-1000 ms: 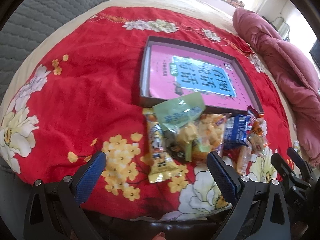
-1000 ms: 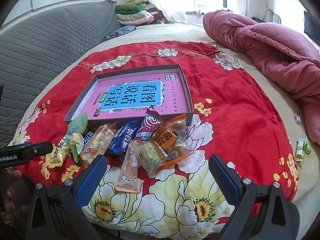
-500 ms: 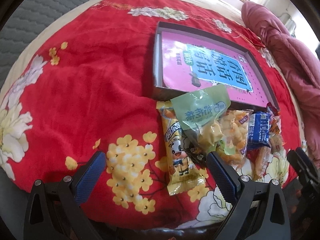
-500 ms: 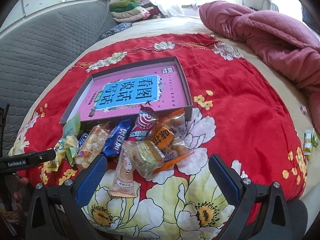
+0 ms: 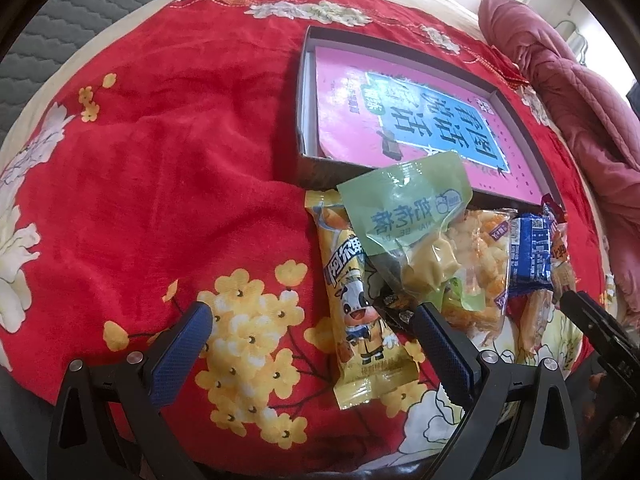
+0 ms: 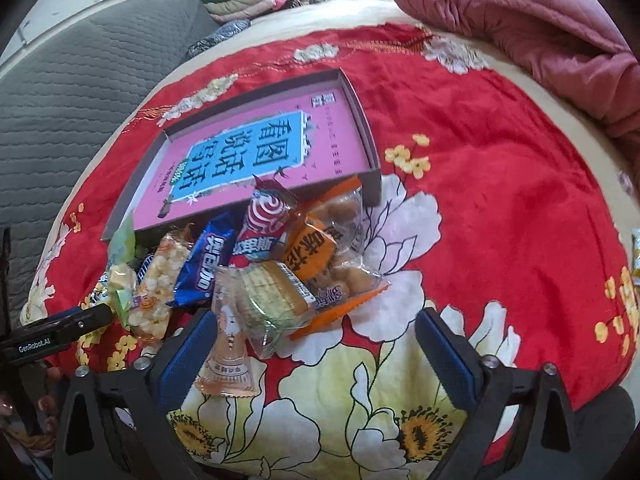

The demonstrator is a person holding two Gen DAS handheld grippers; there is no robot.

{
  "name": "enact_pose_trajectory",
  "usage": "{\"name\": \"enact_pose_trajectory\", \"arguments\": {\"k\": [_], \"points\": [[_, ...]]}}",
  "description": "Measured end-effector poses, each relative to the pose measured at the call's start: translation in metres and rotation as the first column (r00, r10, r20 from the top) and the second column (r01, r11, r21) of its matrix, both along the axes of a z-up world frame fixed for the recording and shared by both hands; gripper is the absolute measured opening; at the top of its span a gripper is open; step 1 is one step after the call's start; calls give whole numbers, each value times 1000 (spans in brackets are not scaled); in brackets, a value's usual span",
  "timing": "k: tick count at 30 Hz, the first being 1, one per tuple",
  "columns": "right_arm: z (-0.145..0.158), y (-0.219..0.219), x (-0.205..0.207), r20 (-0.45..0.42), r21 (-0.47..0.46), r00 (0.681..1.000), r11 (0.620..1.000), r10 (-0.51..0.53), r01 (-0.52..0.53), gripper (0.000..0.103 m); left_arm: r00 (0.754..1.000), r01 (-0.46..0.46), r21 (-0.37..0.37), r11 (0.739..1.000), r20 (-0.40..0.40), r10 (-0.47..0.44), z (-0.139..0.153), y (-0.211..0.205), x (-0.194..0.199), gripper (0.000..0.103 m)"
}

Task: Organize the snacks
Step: 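Lower the right gripper onto the clear-wrapped square cake while the left gripper approaches the yellow cow-print stick bag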

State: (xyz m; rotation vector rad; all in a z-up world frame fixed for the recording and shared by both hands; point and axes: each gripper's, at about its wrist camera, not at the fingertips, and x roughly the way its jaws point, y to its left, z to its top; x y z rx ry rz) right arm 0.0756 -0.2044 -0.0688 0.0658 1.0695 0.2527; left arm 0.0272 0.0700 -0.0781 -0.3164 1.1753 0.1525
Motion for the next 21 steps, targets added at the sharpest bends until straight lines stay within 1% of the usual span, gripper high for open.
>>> {"name": "enact_pose_trajectory", "arguments": {"k": [2,4,6,7,8,10,13,15,19,21], "points": [[-1,2,1,3,2,1000,1000,6,-6,89,1000,2,1,1000,12,-2,2,1,1,100],[0,4,2,11,5,1000,1000,21,-21,80,1000,8,-3,1000,17,-8,2,1,1,100],[1,9,3,22,10,999,999,45,-45,77,1000,11,-5,1000,18,-11,1,-1,3,100],[1,11,3,23,10,998,998,54,-54,76,1000,15,-10,1000,20,-14,1,-1,3,99],[0,12,4,19,12,998,998,62,-63,76,1000,16,-10,1000,22,-15,0,-2,3,97],[-3,13,5,5,20,998,997,70,-70,68,1000,19,-10,1000,24,-19,0,-2,4,92],[-4,10,6,-4,51,998,996,69,-68,66,999,25,-26,999,29,-24,-1,-2,4,85],[-3,10,6,3,59,998,996,69,-69,65,999,34,-29,999,32,-33,-1,-3,5,77],[-3,8,6,1,75,998,995,67,-66,62,998,50,-46,998,39,-48,-1,-6,5,67],[-4,4,7,-4,91,999,994,54,-54,62,997,63,-57,996,42,-61,-1,-8,6,58]]}}
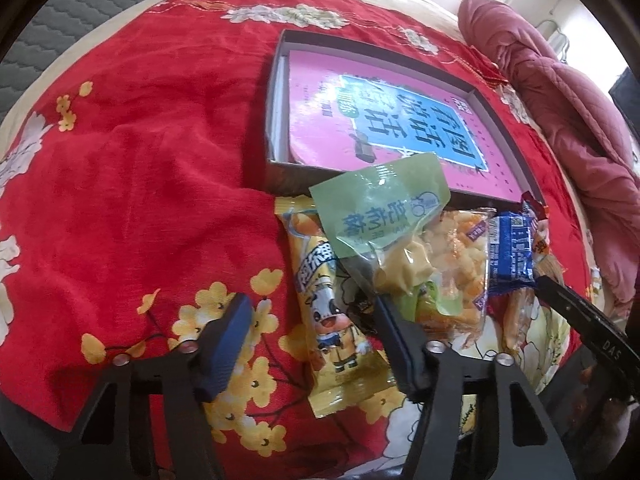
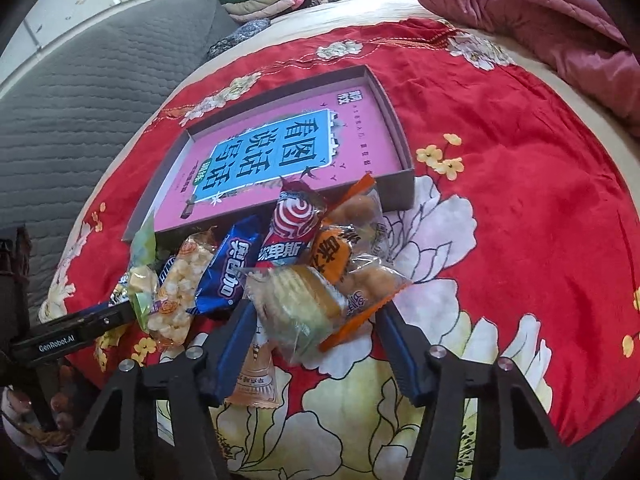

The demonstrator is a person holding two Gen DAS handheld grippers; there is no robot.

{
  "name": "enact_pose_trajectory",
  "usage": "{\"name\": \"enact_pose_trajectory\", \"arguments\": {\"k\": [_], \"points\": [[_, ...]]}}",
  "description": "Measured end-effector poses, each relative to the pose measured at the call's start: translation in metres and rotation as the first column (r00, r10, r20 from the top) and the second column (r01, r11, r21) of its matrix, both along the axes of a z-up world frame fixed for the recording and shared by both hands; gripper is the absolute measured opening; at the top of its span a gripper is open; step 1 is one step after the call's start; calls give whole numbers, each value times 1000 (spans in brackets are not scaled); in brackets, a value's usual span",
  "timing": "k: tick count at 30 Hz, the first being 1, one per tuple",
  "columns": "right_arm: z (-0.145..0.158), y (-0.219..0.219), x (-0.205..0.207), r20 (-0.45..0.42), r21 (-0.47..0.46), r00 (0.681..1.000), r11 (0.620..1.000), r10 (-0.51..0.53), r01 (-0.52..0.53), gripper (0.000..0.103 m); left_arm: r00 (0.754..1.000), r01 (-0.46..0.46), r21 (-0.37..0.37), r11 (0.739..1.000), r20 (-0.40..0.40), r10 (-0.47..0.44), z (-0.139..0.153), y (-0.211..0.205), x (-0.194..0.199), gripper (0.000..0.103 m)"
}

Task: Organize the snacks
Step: 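Lower the right gripper onto the clear-wrapped square cake while the left gripper approaches the yellow cow-print stick bag, then close the right gripper on the square cake while the left gripper grasps the yellow stick bag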

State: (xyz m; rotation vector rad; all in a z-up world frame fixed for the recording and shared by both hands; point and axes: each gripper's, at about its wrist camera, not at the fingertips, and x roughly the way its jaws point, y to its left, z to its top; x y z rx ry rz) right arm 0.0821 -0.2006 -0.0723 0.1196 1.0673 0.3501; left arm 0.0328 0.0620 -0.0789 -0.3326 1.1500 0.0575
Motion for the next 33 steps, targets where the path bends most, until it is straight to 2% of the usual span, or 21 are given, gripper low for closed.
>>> {"name": "enact_pose_trajectory", "arguments": {"k": [3,5,8,12,17,21,28,33], "points": [[3,-6,-1,0,19,1000,1000,-18,18,60,1000,7,-14,1000,-4,-7,-1,1,0,46],[4,-7,-2,5,26,1000,999,-21,20,60,1000,10,-32,999,-6,-10,-3,2,1,44],[5,-8,-3,0,26,1000,999,-29,29,60,1000,13,-44,999,-4,-13,-2,3,0,44],[20,-14,-11,60,-5,997,999,-50,50,60,1000,13,-54,998,-8,-14,-3,3,2,44],[29,-2,-17,113,-51,994,999,8,-2,60,1000,10,-69,998,-10,-11,-4,6,1,44],[23,10,-15,87,-55,994,996,69,-64,57,1000,13,-73,997,-9,-13,-4,6,1,44],[0,9,-6,-31,16,997,997,76,-76,49,1000,23,-81,996,-7,-24,-3,4,1,44],[-3,8,-6,-51,34,996,996,79,-78,48,1000,30,-94,995,-6,-31,-3,3,0,44]]}}
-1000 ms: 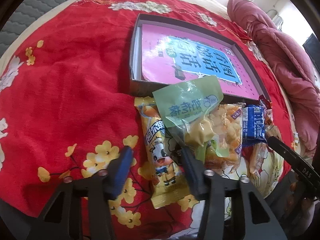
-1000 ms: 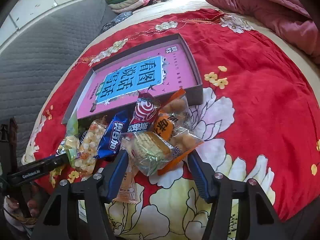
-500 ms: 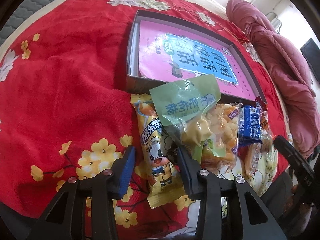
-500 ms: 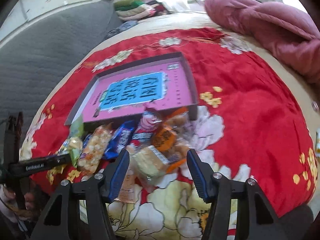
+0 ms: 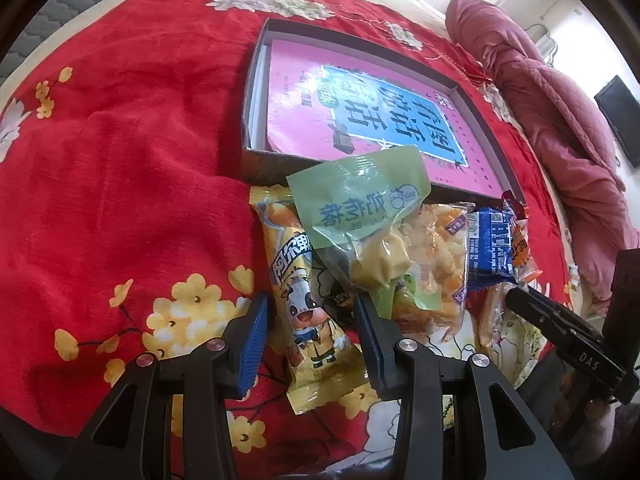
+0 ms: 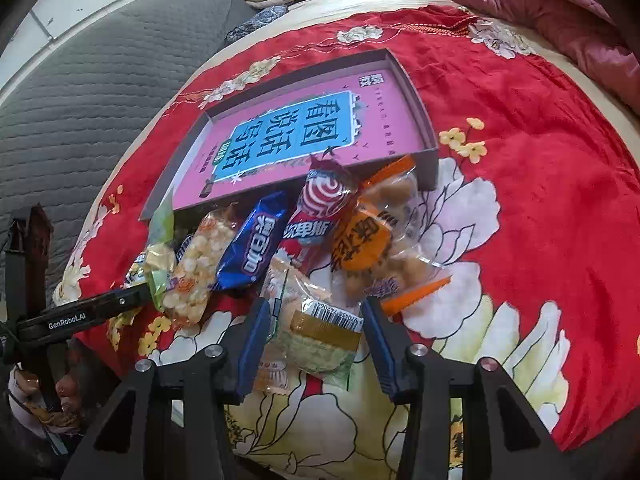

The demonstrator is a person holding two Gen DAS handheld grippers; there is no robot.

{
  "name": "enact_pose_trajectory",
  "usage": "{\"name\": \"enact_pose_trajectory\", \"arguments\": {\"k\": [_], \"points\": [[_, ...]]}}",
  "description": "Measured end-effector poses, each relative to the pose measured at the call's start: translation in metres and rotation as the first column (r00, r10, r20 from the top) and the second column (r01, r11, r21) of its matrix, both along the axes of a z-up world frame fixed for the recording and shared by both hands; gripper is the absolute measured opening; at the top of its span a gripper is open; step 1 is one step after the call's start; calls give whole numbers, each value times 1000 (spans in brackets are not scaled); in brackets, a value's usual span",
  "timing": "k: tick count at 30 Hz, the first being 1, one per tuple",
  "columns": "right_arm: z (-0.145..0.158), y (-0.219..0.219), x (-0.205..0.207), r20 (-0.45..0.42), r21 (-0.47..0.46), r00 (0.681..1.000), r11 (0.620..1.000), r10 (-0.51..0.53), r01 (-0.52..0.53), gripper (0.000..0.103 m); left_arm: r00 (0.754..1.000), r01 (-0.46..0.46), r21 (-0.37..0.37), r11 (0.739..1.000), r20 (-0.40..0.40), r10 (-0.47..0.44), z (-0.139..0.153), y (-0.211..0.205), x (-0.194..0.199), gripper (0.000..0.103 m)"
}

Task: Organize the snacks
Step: 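Close the right gripper on the square cake while the left gripper grasps the yellow stick bag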

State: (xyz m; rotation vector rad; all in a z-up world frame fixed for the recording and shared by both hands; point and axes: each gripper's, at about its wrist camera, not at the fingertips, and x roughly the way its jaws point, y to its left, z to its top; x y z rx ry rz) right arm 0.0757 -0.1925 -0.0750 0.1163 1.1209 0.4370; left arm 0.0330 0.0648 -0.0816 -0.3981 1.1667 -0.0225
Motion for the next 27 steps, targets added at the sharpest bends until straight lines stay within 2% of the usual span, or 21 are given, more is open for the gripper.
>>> {"name": "enact_pose_trajectory", "arguments": {"k": [9,13,14,17,21,27], "points": [[-6,-5,-6,-81,-9,996,999,-38,38,52,1000,0,-4,1000,0,0,0,-1,0,44],[-6,-10,-6,-85,34,995,998,-45,48,46,1000,0,-26,1000,-3,0,-2,-1,0,41],[-5,-11,-6,-81,41,995,998,-51,54,46,1000,0,-27,1000,-4,0,-2,0,-1,35],[4,-15,-7,-44,61,997,996,-67,69,45,1000,-8,-40,999,-1,8,-2,3,-1,30],[20,-14,-10,20,80,998,995,-65,63,44,1000,-24,-74,997,7,25,-1,10,-3,26],[33,-10,-9,93,105,994,994,-54,44,44,999,-30,-55,998,37,32,10,11,-6,22]]}}
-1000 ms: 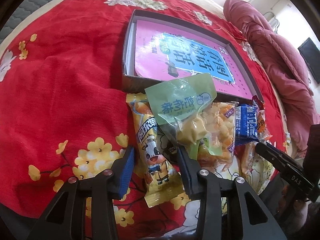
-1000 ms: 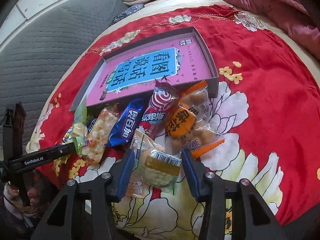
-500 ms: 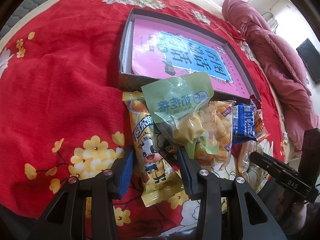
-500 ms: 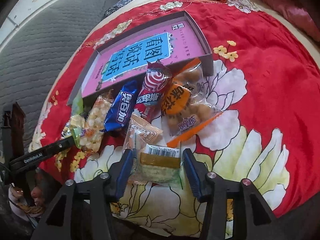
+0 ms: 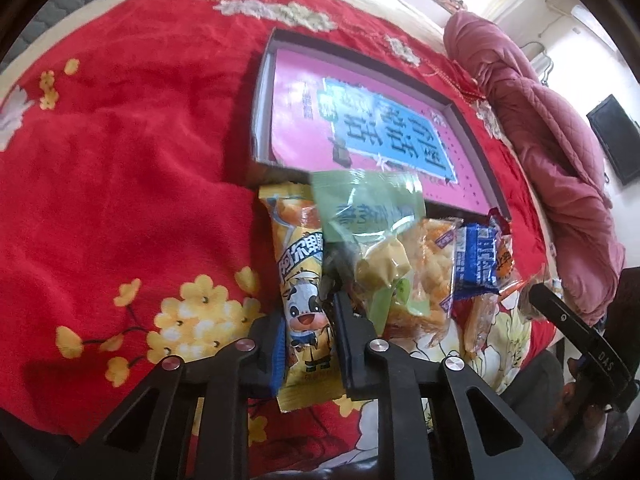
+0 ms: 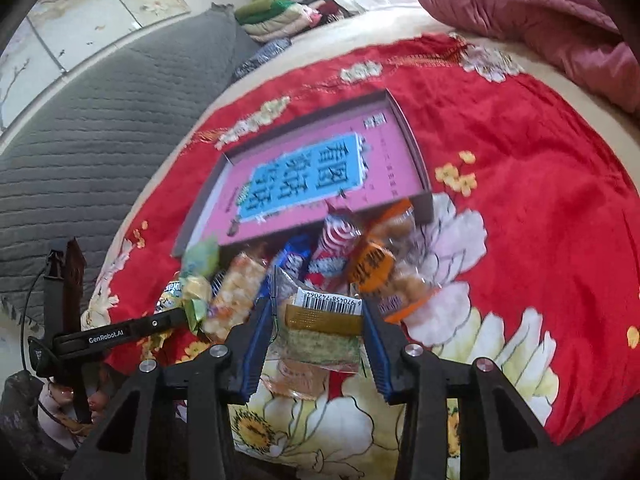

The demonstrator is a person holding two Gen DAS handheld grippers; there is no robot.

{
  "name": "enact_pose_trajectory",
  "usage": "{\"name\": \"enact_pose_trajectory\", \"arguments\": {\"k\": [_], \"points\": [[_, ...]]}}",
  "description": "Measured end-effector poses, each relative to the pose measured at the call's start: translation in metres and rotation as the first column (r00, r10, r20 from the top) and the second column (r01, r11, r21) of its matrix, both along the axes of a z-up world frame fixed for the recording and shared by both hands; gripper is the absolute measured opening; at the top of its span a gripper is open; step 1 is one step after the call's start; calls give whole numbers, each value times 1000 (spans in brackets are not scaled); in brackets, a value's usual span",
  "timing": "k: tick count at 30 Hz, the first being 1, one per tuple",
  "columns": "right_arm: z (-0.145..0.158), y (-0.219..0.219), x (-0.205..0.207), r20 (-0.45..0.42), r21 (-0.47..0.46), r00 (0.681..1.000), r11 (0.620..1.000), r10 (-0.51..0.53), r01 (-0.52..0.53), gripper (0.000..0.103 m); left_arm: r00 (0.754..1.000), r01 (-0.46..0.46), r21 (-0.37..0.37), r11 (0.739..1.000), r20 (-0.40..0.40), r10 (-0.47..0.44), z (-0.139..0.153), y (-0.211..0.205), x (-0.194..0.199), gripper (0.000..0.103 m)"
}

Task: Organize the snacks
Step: 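Close the right gripper on the square cake while the left gripper grasps the yellow stick bag, then carry the square cake and yellow stick bag over the pink book in the box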

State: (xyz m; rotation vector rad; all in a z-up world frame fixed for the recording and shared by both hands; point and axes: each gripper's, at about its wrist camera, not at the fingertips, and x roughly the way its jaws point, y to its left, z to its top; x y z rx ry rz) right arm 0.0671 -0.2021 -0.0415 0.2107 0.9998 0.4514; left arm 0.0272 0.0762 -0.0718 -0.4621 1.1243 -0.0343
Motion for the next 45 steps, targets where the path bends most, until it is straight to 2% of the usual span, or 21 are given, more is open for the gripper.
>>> {"name": "enact_pose_trajectory", "arguments": {"k": [10,25,33,45], "points": [[9,8,9,59,40,998,999,24,-26,44,998,-34,70,997,60,30,30,6,-5,21],[20,6,20,113,90,993,996,16,-26,44,991,-73,91,993,119,62,62,11,0,20],[26,8,34,153,82,988,997,2,-15,44,987,-88,88,992,145,74,67,12,21,20],[15,10,67,156,69,987,998,-22,11,44,985,-109,118,987,149,91,49,2,80,20]]}}
